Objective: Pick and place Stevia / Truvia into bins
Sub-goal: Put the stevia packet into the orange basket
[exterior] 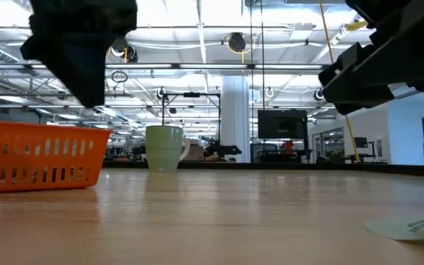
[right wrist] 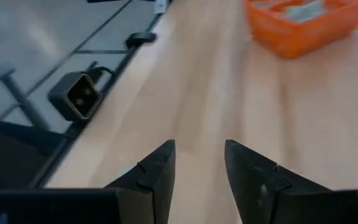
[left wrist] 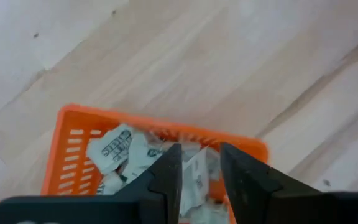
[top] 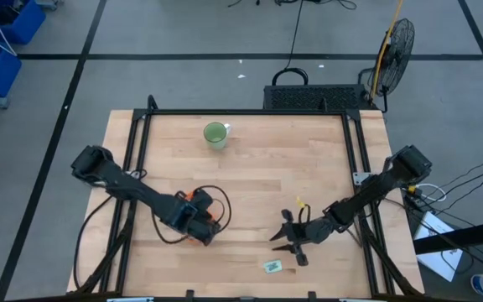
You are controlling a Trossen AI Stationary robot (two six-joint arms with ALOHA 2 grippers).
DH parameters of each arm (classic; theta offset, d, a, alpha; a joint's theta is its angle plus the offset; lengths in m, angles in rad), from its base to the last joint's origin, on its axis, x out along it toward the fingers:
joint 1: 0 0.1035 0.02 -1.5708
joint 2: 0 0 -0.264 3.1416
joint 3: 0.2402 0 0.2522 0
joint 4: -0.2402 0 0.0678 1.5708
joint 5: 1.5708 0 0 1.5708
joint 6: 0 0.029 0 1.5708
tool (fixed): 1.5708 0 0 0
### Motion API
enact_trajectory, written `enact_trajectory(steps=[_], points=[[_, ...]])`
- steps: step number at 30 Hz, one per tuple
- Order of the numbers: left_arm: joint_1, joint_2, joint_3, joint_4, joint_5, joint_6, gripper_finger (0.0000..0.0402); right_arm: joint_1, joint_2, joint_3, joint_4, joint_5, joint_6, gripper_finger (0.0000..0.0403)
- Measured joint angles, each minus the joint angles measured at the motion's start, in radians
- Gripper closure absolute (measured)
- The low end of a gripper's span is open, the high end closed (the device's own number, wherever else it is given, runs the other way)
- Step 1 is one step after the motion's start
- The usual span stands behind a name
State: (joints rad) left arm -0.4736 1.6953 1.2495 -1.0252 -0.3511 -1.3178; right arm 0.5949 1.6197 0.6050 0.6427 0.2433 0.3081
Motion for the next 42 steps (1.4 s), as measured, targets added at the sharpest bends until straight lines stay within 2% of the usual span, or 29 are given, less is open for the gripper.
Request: enact_trajectory(steps=[3, 7, 10, 13, 18, 22, 24, 29, 35, 39, 42], points=[[0.013, -0.036, 0.017, 0.009, -0.036, 0.011, 0.0294, 0.002, 0.078, 0.05, 0.002, -0.064, 0.002, 0.0268], [0.02, -0.063, 0.019, 0.049, -0.163, 0.073, 0.0303, 0.004, 0.179, 0.101, -0.004, -0.17, 0.02, 0.0268], [0.025, -0.062, 0.019, 0.092, -0.23, 0.115, 0.0304, 0.016, 0.215, 0.12, -0.002, -0.194, 0.054, 0.0268], [0.031, -0.06, 0.018, 0.131, -0.243, 0.161, 0.0303, 0.038, 0.223, 0.119, -0.023, -0.178, 0.043, 0.0268], [0.032, -0.055, 0.018, 0.195, -0.225, 0.205, 0.0303, 0.088, 0.223, 0.119, -0.124, -0.091, 0.067, 0.0275], [0.026, -0.054, 0.018, 0.236, -0.225, 0.255, 0.0302, 0.133, 0.221, 0.12, -0.173, 0.053, 0.057, 0.0285], [0.025, -0.054, 0.018, 0.258, -0.225, 0.271, 0.0302, 0.143, 0.221, 0.12, -0.177, 0.082, 0.05, 0.029], [0.027, -0.054, 0.018, 0.295, -0.226, 0.302, 0.0302, 0.14, 0.221, 0.119, -0.196, 0.061, 0.08, 0.0313], [0.028, -0.054, 0.018, 0.298, -0.226, 0.312, 0.0302, 0.13, 0.247, 0.12, -0.191, -0.016, 0.122, 0.0391], [0.028, -0.054, 0.018, 0.299, -0.227, 0.315, 0.0302, 0.126, 0.289, 0.12, -0.121, -0.022, 0.084, 0.0393], [0.03, -0.054, 0.018, 0.305, -0.234, 0.32, 0.0302, 0.122, 0.272, 0.12, -0.099, 0.004, -0.04, 0.04]])
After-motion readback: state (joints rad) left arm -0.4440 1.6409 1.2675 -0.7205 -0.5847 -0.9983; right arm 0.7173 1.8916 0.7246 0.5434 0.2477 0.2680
